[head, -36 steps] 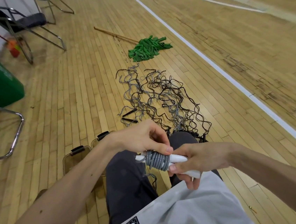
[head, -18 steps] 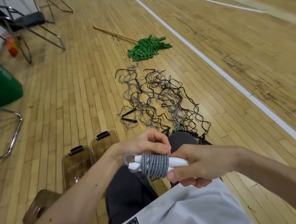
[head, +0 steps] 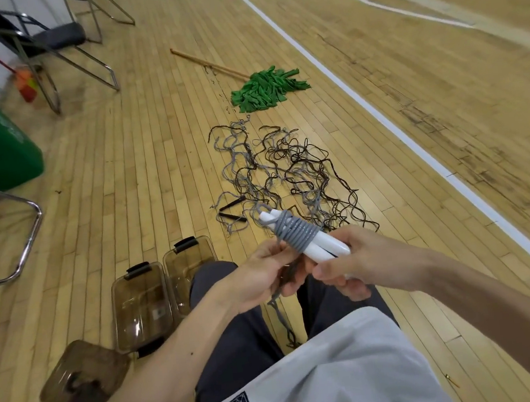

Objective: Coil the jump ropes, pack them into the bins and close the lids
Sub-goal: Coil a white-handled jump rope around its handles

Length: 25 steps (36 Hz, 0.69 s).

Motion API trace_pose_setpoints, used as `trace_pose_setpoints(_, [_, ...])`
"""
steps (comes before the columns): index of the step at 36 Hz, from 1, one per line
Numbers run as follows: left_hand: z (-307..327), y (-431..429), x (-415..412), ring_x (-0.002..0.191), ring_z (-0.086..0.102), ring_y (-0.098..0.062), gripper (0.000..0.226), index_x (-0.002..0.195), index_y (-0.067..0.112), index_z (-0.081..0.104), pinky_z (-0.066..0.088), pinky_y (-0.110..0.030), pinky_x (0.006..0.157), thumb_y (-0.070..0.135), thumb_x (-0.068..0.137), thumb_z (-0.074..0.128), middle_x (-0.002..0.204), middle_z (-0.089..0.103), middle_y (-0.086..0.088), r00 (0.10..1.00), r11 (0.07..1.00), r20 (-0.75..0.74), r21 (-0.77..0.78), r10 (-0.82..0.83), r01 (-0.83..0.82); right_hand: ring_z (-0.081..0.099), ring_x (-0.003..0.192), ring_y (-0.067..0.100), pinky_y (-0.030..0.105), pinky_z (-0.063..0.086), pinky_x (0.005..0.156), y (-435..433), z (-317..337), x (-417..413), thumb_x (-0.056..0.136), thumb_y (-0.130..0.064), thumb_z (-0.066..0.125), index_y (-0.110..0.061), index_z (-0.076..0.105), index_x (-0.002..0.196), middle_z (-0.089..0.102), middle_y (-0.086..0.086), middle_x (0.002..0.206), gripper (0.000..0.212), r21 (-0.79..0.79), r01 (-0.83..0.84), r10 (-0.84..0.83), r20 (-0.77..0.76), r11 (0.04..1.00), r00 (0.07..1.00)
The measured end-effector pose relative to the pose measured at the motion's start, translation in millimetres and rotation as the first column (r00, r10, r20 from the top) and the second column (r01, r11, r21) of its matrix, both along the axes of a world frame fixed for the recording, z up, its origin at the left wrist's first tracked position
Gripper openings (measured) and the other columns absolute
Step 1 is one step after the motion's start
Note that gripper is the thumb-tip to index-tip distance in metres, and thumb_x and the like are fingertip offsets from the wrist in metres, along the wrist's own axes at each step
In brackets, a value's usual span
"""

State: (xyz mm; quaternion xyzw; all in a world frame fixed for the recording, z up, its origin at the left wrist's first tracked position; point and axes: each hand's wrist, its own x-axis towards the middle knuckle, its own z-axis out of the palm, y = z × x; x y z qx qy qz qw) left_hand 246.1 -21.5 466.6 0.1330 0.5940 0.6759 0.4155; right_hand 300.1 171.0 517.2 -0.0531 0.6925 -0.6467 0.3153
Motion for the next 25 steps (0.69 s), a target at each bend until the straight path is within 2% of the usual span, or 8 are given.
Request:
trace_pose_setpoints(3, [-3.8, -0.3, 1.2, 0.049, 0.043, -0.013, 0.030, 0.093, 0.006, 0.058, 0.037, -0.022, 0.048, 0.028, 0.105, 0.041, 0.061, 0.054, -0.001, 0.996, 0.994, -0.076, -0.109, -0.039, 0.031, 0.039, 0.047, 0.015, 0.023, 0.034, 0.044, 4.4, -6.5, -3.4, 0.097, -0.004, 0.062, -0.001, 0.058, 0.089, 0.045, 0.005, 0.065, 0.008, 0.042, 0.064, -0.063, -0.012, 0.997, 0.998])
trace_pose_setpoints(8, [-14.1, -4.6, 5.2, 0.050, 0.044, -0.012, 0.037, 0.092, 0.006, 0.060, 0.037, -0.021, 0.054, 0.034, 0.105, 0.040, 0.059, 0.056, 0.001, 0.991, 0.969, -0.117, -0.244, -0.059, 0.029, 0.043, 0.047, 0.015, 0.025, 0.037, 0.045, 16.1, -13.6, -13.1, 0.095, -0.006, 0.066, 0.000, 0.056, 0.089, 0.050, 0.007, 0.064, 0.013, 0.110, 0.240, -0.238, -0.034, 0.964, 0.971])
trace_pose_setpoints(11, [-18.6, -7.4, 6.4, 0.051, 0.044, -0.011, 0.038, 0.092, 0.007, 0.064, 0.037, -0.023, 0.056, 0.035, 0.106, 0.042, 0.059, 0.055, 0.002, 0.978, 0.939, -0.196, -0.343, -0.065, -0.007, 0.043, 0.047, 0.016, 0.027, 0.037, 0.046, 25.1, -19.8, -18.6, 0.094, -0.007, 0.067, 0.001, 0.055, 0.085, 0.048, 0.011, 0.064, 0.017, 0.157, 0.298, -0.295, -0.042, 0.941, 0.954])
trace_pose_setpoints(14, [-14.9, -4.3, 9.3, 0.050, 0.044, -0.005, 0.034, 0.090, 0.008, 0.066, 0.038, -0.020, 0.057, 0.030, 0.106, 0.045, 0.056, 0.052, 0.006, 0.948, 0.909, -0.309, -0.414, -0.080, -0.058, 0.045, 0.046, 0.016, 0.027, 0.039, 0.046, 30.1, -29.1, -22.4, 0.094, -0.008, 0.068, 0.001, 0.056, 0.083, 0.051, 0.005, 0.056, 0.018, 0.239, 0.339, -0.335, -0.057, 0.910, 0.940])
trace_pose_setpoints(17, [-6.2, 1.6, 13.0, 0.052, 0.046, -0.005, 0.031, 0.081, 0.016, 0.064, 0.041, -0.024, 0.058, 0.030, 0.104, 0.049, 0.057, 0.054, 0.006, 0.824, 0.847, -0.518, -0.524, -0.229, -0.094, 0.046, 0.046, 0.015, 0.025, 0.040, 0.044, 30.0, -39.0, -25.1, 0.094, -0.009, 0.068, 0.001, 0.058, 0.090, 0.053, 0.003, 0.056, 0.014, 0.256, 0.375, -0.381, -0.028, 0.891, 0.924])
trace_pose_setpoints(20, [3.4, 4.6, 15.6, 0.055, 0.043, -0.008, 0.035, 0.073, 0.019, 0.052, 0.034, -0.033, 0.058, 0.035, 0.103, 0.050, 0.061, 0.049, 0.007, 0.696, 0.793, -0.625, -0.595, -0.354, -0.130, 0.047, 0.045, 0.014, 0.025, 0.040, 0.043, 28.2, -42.8, -27.0, 0.095, -0.009, 0.068, 0.000, 0.058, 0.089, 0.053, 0.001, 0.055, 0.014, 0.269, 0.375, -0.388, -0.006, 0.887, 0.922])
trace_pose_setpoints(22, [10.6, 6.0, 15.1, 0.058, 0.040, -0.010, 0.032, 0.081, 0.017, 0.054, 0.028, -0.033, 0.059, 0.037, 0.105, 0.047, 0.065, 0.045, 0.008, 0.565, 0.720, -0.670, -0.670, -0.483, -0.180, 0.047, 0.044, 0.013, 0.025, 0.040, 0.043, 28.2, -43.3, -27.4, 0.095, -0.010, 0.068, 0.000, 0.058, 0.089, 0.054, 0.001, 0.054, 0.015, 0.288, 0.363, -0.380, 0.004, 0.886, 0.925])
trace_pose_setpoints(25, [24.9, 6.6, 13.0, 0.071, 0.042, -0.013, 0.031, 0.102, 0.016, 0.057, 0.032, -0.029, 0.063, 0.038, 0.108, 0.035, 0.081, 0.046, 0.008, 0.327, 0.620, -0.672, -0.740, -0.664, -0.261, 0.048, 0.043, 0.012, 0.024, 0.042, 0.044, 27.5, -43.7, -27.0, 0.096, -0.013, 0.068, -0.001, 0.058, 0.090, 0.055, -0.001, 0.051, 0.016, 0.329, 0.300, -0.327, 0.027, 0.895, 0.945])
